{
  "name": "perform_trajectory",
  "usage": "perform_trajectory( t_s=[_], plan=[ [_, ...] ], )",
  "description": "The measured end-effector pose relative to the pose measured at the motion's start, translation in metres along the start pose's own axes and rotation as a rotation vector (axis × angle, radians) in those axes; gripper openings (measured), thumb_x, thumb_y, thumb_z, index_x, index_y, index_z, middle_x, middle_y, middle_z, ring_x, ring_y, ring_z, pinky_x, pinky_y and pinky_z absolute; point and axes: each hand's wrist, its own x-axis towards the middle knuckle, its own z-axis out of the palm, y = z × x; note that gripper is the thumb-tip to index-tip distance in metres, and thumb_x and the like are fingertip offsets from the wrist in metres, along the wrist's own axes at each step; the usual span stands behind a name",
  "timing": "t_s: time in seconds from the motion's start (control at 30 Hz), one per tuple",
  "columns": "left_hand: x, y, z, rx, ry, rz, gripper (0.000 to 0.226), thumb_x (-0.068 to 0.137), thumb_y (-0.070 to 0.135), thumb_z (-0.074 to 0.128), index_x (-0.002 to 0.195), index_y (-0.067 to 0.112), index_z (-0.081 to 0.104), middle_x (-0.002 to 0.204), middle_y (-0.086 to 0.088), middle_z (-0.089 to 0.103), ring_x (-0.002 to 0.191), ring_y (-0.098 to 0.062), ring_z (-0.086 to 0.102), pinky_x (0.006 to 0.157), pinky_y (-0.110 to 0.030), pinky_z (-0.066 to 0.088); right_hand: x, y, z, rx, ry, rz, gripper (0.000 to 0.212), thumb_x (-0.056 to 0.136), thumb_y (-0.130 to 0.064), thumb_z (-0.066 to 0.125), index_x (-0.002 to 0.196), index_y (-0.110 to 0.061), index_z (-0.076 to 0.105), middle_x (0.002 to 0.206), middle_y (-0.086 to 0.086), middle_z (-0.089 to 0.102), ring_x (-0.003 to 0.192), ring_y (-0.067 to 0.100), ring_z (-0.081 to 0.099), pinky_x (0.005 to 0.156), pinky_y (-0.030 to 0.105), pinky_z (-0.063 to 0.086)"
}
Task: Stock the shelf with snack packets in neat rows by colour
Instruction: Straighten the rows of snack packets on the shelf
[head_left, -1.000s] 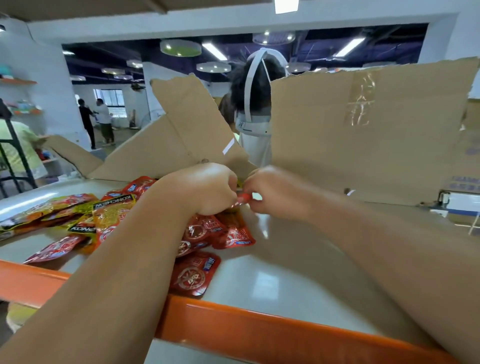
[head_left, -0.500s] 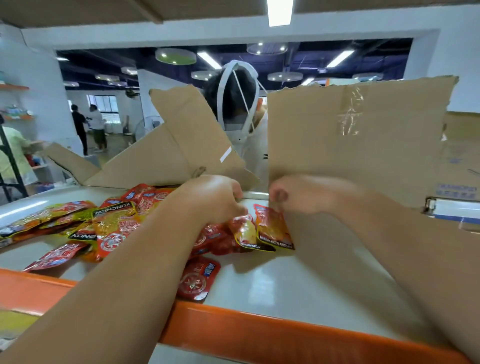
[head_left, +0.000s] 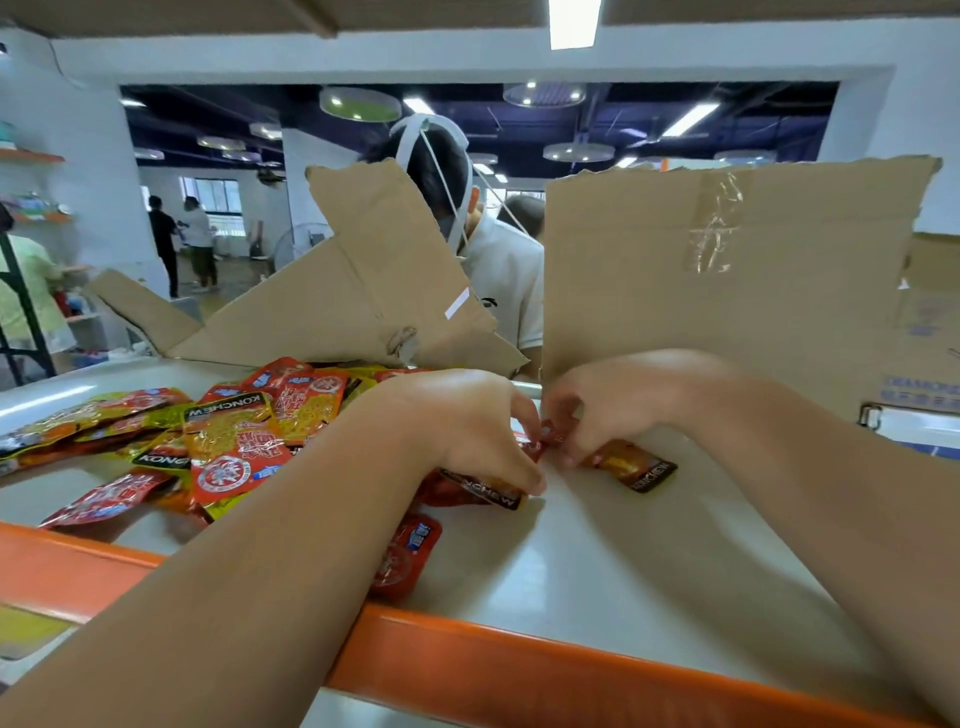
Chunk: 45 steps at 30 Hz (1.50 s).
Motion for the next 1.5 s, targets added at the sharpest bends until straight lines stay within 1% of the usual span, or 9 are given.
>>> perform_trajectory(
  t_s=[0.2, 0.33, 0.5, 0.63, 0.73, 0.93, 1.1, 1.23, 1.5],
  plan=[
    [0.0, 0.004, -0.001, 0.103, 0.012, -0.074, 0.052, 0.07, 0.067, 0.074, 0.115, 0.042, 0.063, 0.092, 0.016, 0.055, 0.083, -0.006, 0.053, 0.065, -0.028, 0.04, -0.006, 0.011, -0.009, -0.038, -0.092, 0.149, 0.048, 0.079, -0.038, 0.082, 0.116, -0.02, 0.058, 0.082, -0.001, 0.058, 0.042, 0.004, 0.055, 0.049, 0.021, 0.043],
    [0.001, 0.013, 0.001, 0.105, 0.016, -0.053, 0.041, 0.074, 0.051, 0.072, 0.112, 0.035, 0.069, 0.093, 0.008, 0.064, 0.08, -0.008, 0.058, 0.063, -0.027, 0.046, -0.005, 0.014, -0.007, 0.026, -0.114, 0.134, 0.045, 0.079, -0.034, 0.082, 0.116, -0.023, 0.059, 0.09, 0.002, 0.063, 0.068, 0.017, 0.065, 0.064, 0.032, 0.057],
    [-0.005, 0.022, -0.004, 0.088, 0.07, 0.009, 0.064, 0.077, 0.042, 0.076, 0.138, 0.041, 0.057, 0.085, 0.015, 0.057, 0.072, 0.003, 0.049, 0.056, -0.021, 0.037, -0.022, 0.024, -0.019, 0.085, -0.08, 0.126, 0.041, 0.079, -0.028, 0.08, 0.114, -0.02, 0.061, 0.109, 0.009, 0.069, 0.095, 0.032, 0.071, 0.08, 0.047, 0.06],
    [-0.011, 0.04, -0.009, -0.048, 0.175, 0.018, 0.077, 0.076, 0.035, 0.079, 0.146, 0.047, 0.048, 0.118, 0.013, 0.066, 0.096, -0.006, 0.064, 0.084, -0.03, 0.055, -0.067, 0.039, -0.03, 0.119, 0.145, 0.095, 0.032, 0.074, -0.041, 0.082, 0.1, -0.031, 0.065, 0.091, -0.003, 0.068, 0.078, 0.02, 0.068, 0.068, 0.034, 0.054],
    [-0.01, 0.07, -0.001, -0.262, 0.214, 0.015, 0.079, 0.058, 0.039, 0.078, 0.126, 0.064, 0.048, 0.105, 0.006, 0.073, 0.07, -0.019, 0.072, 0.069, -0.044, 0.064, -0.11, 0.062, -0.027, 0.138, 0.302, 0.102, 0.039, 0.063, -0.051, 0.08, 0.093, -0.034, 0.063, 0.092, -0.007, 0.068, 0.084, 0.02, 0.067, 0.074, 0.04, 0.054],
    [-0.009, 0.184, 0.014, -0.389, 0.301, 0.113, 0.066, 0.073, 0.018, 0.081, 0.132, 0.039, 0.059, 0.094, 0.001, 0.069, 0.057, -0.02, 0.065, 0.048, -0.027, 0.054, -0.228, 0.15, 0.012, 0.396, 0.575, 0.093, 0.03, 0.069, -0.035, 0.082, 0.093, -0.029, 0.065, 0.09, -0.002, 0.068, 0.084, 0.023, 0.067, 0.081, 0.049, 0.056],
    [-0.009, 0.32, 0.041, -0.469, 0.353, 0.252, 0.056, 0.054, 0.035, 0.076, 0.108, 0.048, 0.065, 0.091, 0.009, 0.073, 0.073, -0.02, 0.073, 0.07, -0.04, 0.064, -0.345, 0.233, 0.065, 0.559, 0.705, 0.213, 0.027, 0.08, -0.028, 0.081, 0.101, -0.027, 0.064, 0.096, -0.005, 0.066, 0.082, 0.017, 0.065, 0.074, 0.033, 0.052],
    [-0.01, 0.423, 0.078, -0.418, 0.341, 0.353, 0.071, 0.059, 0.043, 0.079, 0.128, 0.042, 0.063, 0.098, 0.012, 0.071, 0.085, -0.012, 0.069, 0.079, -0.033, 0.06, -0.428, 0.291, 0.113, 0.601, 0.778, 0.361, 0.026, 0.08, -0.036, 0.079, 0.097, -0.033, 0.06, 0.099, -0.012, 0.062, 0.081, 0.013, 0.063, 0.074, 0.034, 0.051],
    [-0.012, 0.544, 0.202, -0.585, 0.27, 0.319, 0.072, 0.085, 0.032, 0.082, 0.145, 0.044, 0.045, 0.127, 0.013, 0.05, 0.091, 0.001, 0.054, 0.061, -0.01, 0.043, -0.52, 0.356, 0.205, 0.535, 0.711, 0.553, 0.027, 0.083, -0.042, 0.076, 0.1, -0.035, 0.057, 0.098, -0.017, 0.058, 0.085, -0.002, 0.055, 0.063, 0.022, 0.04]
  ],
)
